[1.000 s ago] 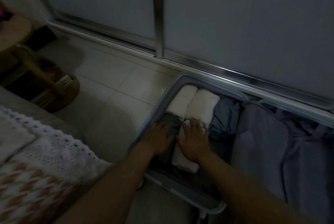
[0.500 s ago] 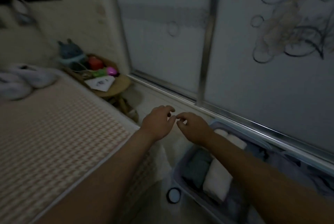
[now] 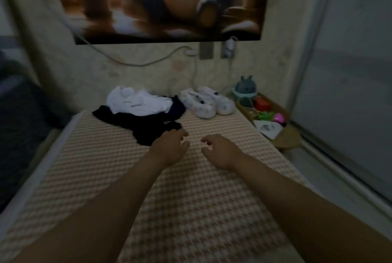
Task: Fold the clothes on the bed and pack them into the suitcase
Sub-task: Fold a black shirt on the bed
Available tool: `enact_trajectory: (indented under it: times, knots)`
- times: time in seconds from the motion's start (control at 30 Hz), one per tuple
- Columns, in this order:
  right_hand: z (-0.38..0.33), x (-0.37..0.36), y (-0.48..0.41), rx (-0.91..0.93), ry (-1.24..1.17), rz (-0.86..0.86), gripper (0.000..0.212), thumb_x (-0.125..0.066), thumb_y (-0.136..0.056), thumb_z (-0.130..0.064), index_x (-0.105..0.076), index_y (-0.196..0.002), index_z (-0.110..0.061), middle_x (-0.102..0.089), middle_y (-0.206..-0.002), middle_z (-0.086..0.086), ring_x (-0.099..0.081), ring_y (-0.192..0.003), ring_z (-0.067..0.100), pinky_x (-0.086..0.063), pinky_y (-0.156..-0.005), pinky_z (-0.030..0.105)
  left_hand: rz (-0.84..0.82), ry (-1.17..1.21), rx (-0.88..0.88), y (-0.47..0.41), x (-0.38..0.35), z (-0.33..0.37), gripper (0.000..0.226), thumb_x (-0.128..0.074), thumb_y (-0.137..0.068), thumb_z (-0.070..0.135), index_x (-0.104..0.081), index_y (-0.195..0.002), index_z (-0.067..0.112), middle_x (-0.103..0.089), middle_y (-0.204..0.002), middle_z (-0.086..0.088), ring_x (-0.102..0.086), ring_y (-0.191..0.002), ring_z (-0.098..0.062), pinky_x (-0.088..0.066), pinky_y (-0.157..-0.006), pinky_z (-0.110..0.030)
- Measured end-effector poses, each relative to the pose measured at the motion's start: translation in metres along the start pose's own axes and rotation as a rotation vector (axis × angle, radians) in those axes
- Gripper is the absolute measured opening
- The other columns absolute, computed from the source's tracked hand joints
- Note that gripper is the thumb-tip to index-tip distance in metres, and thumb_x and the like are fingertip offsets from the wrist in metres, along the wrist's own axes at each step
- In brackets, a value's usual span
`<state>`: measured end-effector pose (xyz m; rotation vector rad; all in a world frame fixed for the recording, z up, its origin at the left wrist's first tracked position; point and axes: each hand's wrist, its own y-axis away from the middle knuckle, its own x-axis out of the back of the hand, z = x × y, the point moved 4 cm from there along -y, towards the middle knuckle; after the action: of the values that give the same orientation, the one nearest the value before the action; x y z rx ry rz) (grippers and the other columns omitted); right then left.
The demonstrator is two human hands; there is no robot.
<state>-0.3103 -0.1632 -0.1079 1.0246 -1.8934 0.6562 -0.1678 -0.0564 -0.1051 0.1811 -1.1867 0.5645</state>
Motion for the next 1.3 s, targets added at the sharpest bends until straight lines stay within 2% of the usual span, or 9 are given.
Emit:
enact_trajectory:
  times: [0.17,0.33,0.43,0.57,0.7,0.83,1.07,1.2,1.3]
  knots:
    - [-0.055,-0.073,-0.094,0.114,0.042,-0.122,0.07,-0.052,-0.084,-0.052,-0.032,-0.148,-0.03,-0.034,-0.149,0.006,-0.036,-0.135,0.028,-0.037,-0.108,0.041,-0.027,0.066,0.172,-0.008,0.011,-0.118,0.046,-0.049,-0.092,0.046,-0.051,-0.132,0.024,-0.055,-0.128,-0.003,-0.052,-0.114,-0.023,-0.047,-0.096,-0.042]
    - [-0.064,-0.118,-0.149,0.175,0.456,-0.108,0.069,-0.046,-0.096,-0.043,-0.012,-0.155,-0.027,-0.003,-0.162,0.006,-0.004,-0.148,0.029,-0.015,-0.118,0.051,-0.082,0.15,0.222,-0.022,-0.011,-0.176,0.074,-0.042,-0.076,0.059,-0.041,-0.143,0.027,-0.048,-0.14,-0.005,-0.047,-0.126,-0.025,-0.04,-0.106,-0.042]
    - [-0.074,-0.125,-0.175,0.202,0.368,-0.104,0.044,-0.044,-0.1,-0.023,-0.042,-0.144,-0.022,-0.033,-0.154,0.007,-0.027,-0.142,0.027,-0.021,-0.116,0.045,-0.049,0.145,0.216,-0.03,-0.015,-0.182,0.076,-0.056,-0.083,0.046,-0.025,-0.151,0.029,-0.034,-0.149,-0.006,-0.035,-0.135,-0.027,-0.033,-0.112,-0.039]
    - [-0.092,-0.11,-0.174,0.264,-0.074,-0.053,0.025,-0.05,-0.097,-0.012,-0.062,-0.119,-0.014,-0.064,-0.117,0.007,-0.059,-0.104,0.022,-0.042,-0.084,0.022,0.063,0.007,0.094,-0.033,-0.004,-0.175,0.091,-0.072,-0.079,0.039,-0.017,-0.152,0.035,-0.022,-0.15,-0.01,-0.025,-0.135,-0.031,-0.031,-0.111,-0.043]
    - [-0.105,-0.096,-0.136,0.302,-0.207,-0.171,0.017,-0.052,-0.098,-0.018,-0.063,-0.088,-0.027,-0.064,-0.094,-0.002,-0.057,-0.08,0.014,-0.042,-0.07,0.024,0.011,-0.013,-0.004,-0.024,0.013,-0.149,0.037,-0.066,-0.088,0.029,-0.064,-0.123,0.015,-0.05,-0.136,-0.011,-0.044,-0.125,-0.03,-0.038,-0.106,-0.043]
    - [-0.11,-0.069,-0.089,0.203,-0.33,-0.161,0.026,-0.044,-0.09,-0.001,-0.056,-0.069,-0.013,-0.059,-0.077,0.005,-0.052,-0.071,0.019,-0.039,-0.066,0.029,-0.148,0.065,0.031,0.022,0.033,-0.11,0.022,-0.053,-0.097,0.025,-0.067,-0.101,0.007,-0.065,-0.107,-0.01,-0.06,-0.098,-0.025,-0.045,-0.083,-0.028]
    - [-0.132,-0.059,-0.02,0.18,-0.276,-0.189,0.033,-0.045,-0.091,-0.033,-0.055,-0.073,-0.007,-0.06,-0.08,0.012,-0.056,-0.075,0.024,-0.046,-0.077,0.043,-0.468,0.194,0.212,0.129,0.077,-0.108,0.019,-0.062,-0.091,0.04,-0.068,-0.098,0.024,-0.064,-0.099,0.005,-0.06,-0.093,-0.015,-0.048,-0.082,-0.025]
    - [-0.15,-0.074,0.0,0.155,-0.046,-0.241,0.025,-0.045,-0.095,-0.017,-0.063,-0.111,-0.015,-0.061,-0.119,0.008,-0.058,-0.104,0.023,-0.046,-0.088,0.033,-0.518,0.108,0.304,0.166,0.095,-0.111,0.059,-0.069,-0.081,0.052,-0.058,-0.13,0.022,-0.056,-0.129,0.005,-0.054,-0.113,-0.017,-0.044,-0.09,-0.024]
    - [-0.164,-0.094,0.003,0.185,0.122,-0.271,0.054,-0.042,-0.091,0.0,-0.044,-0.141,-0.021,-0.041,-0.145,0.006,-0.046,-0.126,0.023,-0.037,-0.095,0.025,-0.621,0.35,0.424,0.177,0.091,-0.115,0.064,-0.064,-0.078,0.063,-0.059,-0.13,0.026,-0.06,-0.116,0.009,-0.058,-0.109,-0.021,-0.047,-0.089,-0.031]
